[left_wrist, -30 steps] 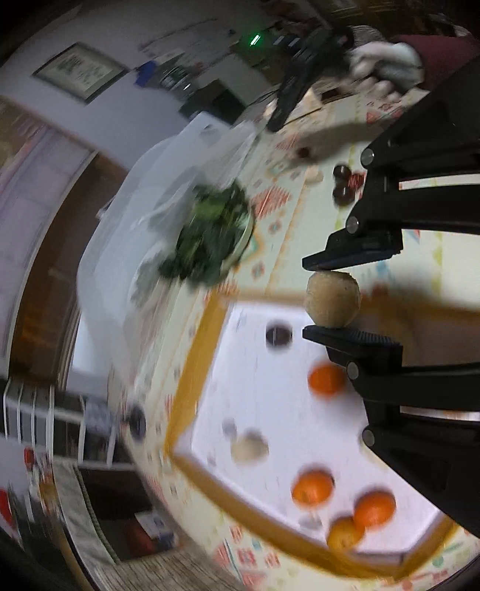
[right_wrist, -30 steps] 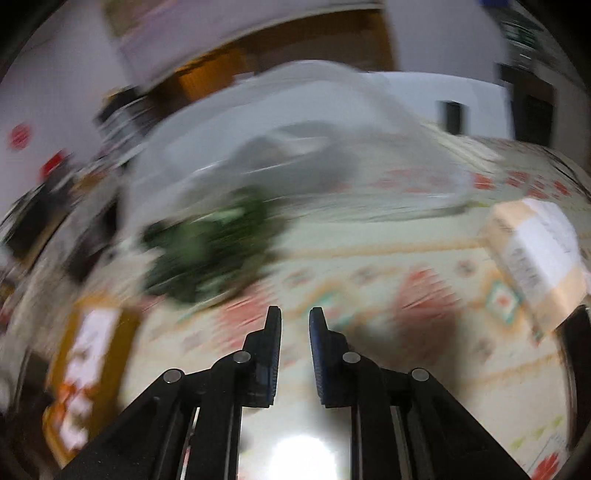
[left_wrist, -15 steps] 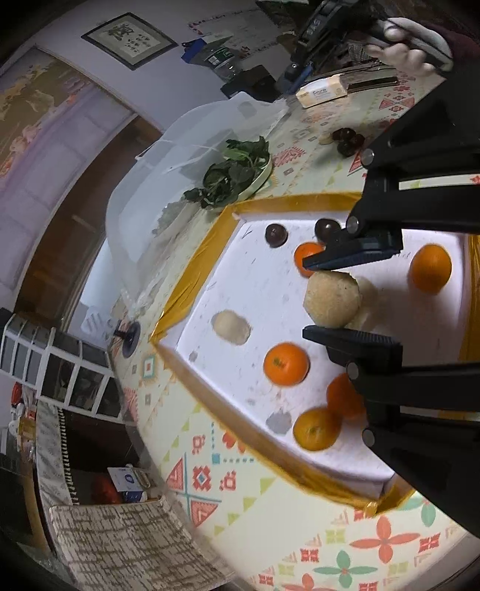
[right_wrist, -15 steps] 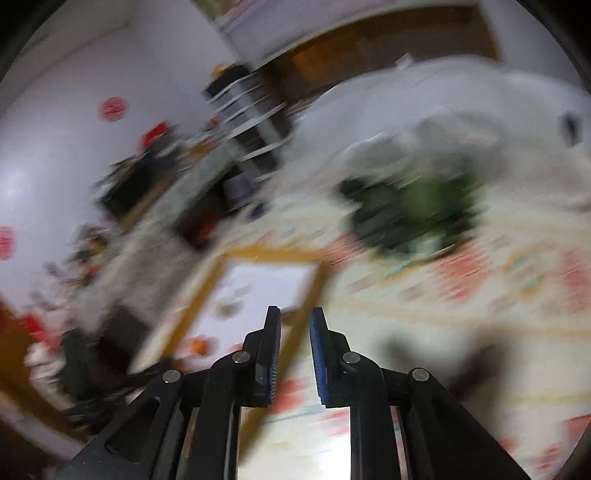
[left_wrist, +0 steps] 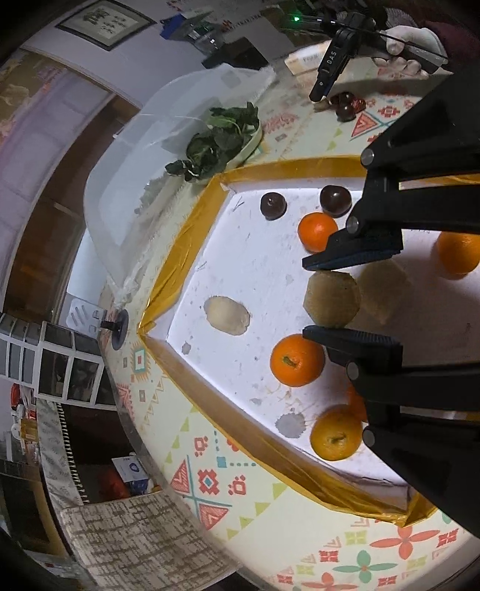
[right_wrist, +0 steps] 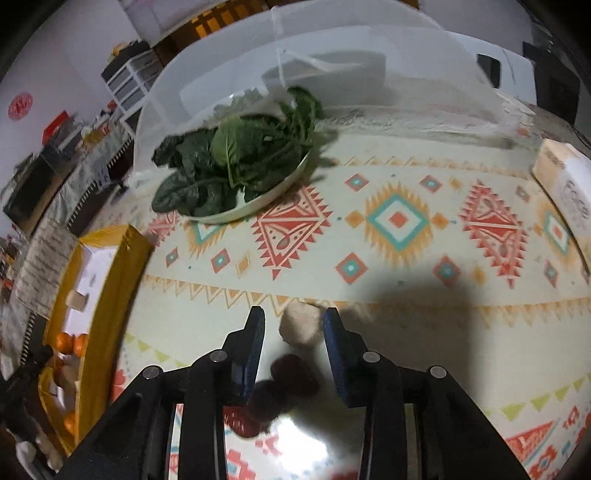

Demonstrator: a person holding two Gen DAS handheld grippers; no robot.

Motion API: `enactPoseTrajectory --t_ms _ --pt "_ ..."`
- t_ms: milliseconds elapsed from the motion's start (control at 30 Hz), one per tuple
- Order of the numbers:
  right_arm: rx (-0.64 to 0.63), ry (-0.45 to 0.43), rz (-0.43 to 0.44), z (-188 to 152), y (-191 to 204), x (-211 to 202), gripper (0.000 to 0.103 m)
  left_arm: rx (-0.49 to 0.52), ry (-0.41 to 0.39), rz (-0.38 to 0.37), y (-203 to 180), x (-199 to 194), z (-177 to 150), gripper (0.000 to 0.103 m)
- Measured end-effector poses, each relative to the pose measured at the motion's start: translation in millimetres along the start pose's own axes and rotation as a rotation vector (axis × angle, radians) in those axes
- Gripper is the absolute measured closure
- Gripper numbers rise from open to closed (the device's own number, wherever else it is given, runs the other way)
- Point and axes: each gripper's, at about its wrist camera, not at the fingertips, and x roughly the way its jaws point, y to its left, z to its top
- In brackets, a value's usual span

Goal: Organize fruits
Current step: 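Open the left tool over the tray while the right tool grasps a beige cube, then drop the beige cube into the tray with the right tool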

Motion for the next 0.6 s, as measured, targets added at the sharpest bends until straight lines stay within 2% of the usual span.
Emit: enactPoseTrajectory --t_ms 67,100,133,200,300,333,400,467,600 --pt "-0.027 0.002 -0.031 -1.6 6.5 7.0 0.068 0.018 -0.006 0.013 -5.3 0.2 1.6 0.073" --pt "-0.042 0.002 -0.05 -2.3 8.2 7.1 0.068 0.024 -0.006 0.014 -6.7 0.7 2.6 0.069" --pt "-0.054 0.0 -0.067 -3.7 10.6 7.1 0.071 0.028 -0.005 0.01 -7.7 0.6 3.4 0.065" --pt "-0.054 -0.008 -0.069 -5.8 10.6 3.6 0.071 0.031 -0.011 0.004 -8.3 -2.1 4.2 0.043" --pt "-0.04 -0.055 -0.063 -5.0 11.1 -10.9 0.071 0.018 -0.039 -0.011 -5.3 -13.6 5.7 0.034" --pt "-0.037 -0.074 -0.05 -3.6 14.0 -18.3 0.071 0.01 -0.051 -0.027 -2.8 -20.4 7.0 0.032" --pt "-0.057 -0.103 -0.008 -1.4 28.4 -33.1 0.071 -0.028 -0.073 -0.064 4.2 -32.4 10.2 0.012" --pt "-0.109 -0.119 0.063 -1.1 56.6 -46.6 0.071 -0.081 -0.112 -0.103 13.7 -46.8 11.4 0.008" --pt "-0.222 -0.085 0.223 -9.7 127.2 -47.7 0.071 -0.133 -0.114 -0.161 23.5 -58.8 10.3 0.008"
